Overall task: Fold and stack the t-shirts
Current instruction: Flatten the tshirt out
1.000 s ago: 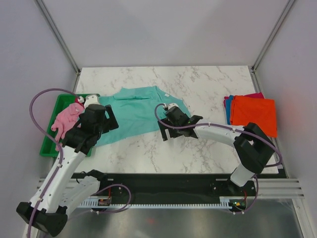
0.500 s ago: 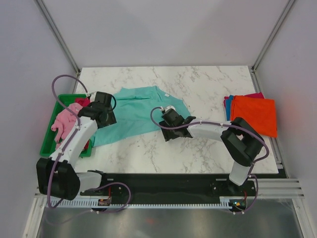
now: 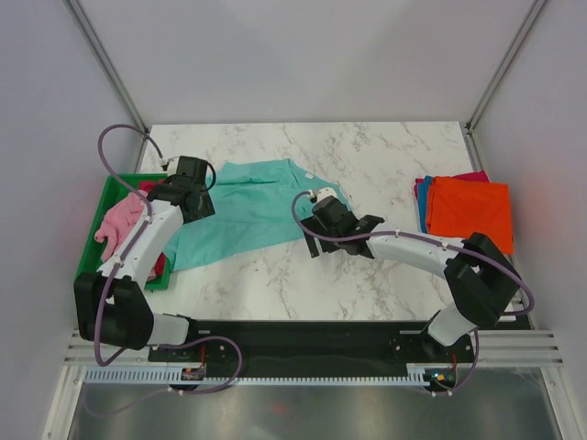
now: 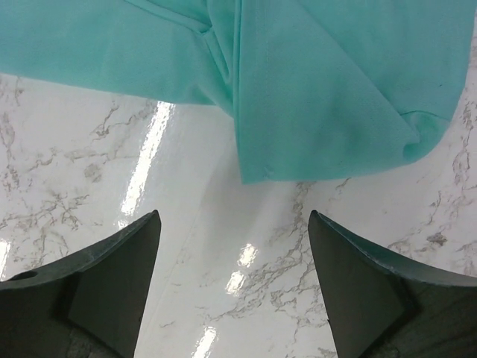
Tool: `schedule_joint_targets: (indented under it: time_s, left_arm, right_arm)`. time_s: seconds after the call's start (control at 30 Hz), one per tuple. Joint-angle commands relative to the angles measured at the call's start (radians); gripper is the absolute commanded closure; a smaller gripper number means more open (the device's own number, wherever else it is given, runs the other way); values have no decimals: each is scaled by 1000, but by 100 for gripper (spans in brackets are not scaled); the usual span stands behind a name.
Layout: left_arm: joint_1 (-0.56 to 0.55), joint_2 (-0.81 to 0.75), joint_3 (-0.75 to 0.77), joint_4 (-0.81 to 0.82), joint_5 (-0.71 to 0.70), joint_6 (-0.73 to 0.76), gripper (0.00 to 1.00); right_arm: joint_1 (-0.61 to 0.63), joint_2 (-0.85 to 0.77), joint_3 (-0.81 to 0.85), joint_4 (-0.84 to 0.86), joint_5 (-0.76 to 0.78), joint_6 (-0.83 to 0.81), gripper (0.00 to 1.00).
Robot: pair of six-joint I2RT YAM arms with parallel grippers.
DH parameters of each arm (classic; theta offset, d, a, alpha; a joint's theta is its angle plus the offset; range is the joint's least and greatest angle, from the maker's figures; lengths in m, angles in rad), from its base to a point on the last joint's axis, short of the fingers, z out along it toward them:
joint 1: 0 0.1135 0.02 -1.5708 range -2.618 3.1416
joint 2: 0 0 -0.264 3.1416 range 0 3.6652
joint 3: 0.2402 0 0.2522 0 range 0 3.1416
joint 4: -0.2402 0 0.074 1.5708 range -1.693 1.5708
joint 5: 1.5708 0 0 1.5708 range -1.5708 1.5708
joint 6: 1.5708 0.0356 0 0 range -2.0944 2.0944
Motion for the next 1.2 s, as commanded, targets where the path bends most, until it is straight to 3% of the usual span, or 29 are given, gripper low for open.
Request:
schedule_joint_targets:
  time_s: [0.0, 0.23, 0.3, 0.47, 0.67, 0.87, 0.97, 1.17]
  left_arm:
    - [4, 14, 28, 32, -34, 36, 19]
    - [32, -31, 6, 53, -16, 72, 19]
    - [39, -45, -9, 65, -8, 78, 20]
    - [46, -62, -35, 95, -2, 81, 21]
    - [53, -48, -42, 110, 1, 81, 22]
    - [64, -33, -23, 113, 17, 83, 24]
    - [67, -34, -26, 115, 21, 83, 25]
    - [73, -31, -25, 113, 6, 92, 26]
  right_arm:
    - [-17, 65, 45, 0, 19, -35, 13]
    - [-39, 211, 71, 65, 4, -51, 21]
    - [-45, 228, 76, 68, 4, -51, 28]
    - [-54, 254, 62, 88, 2, -50, 34]
    - [-80, 279, 58, 94, -16, -49, 56]
    - [-125, 322, 64, 89, -43, -31, 90]
    - [-151, 322, 51, 86, -70, -23, 100]
    - [-158, 262, -34, 117, -94, -20, 100]
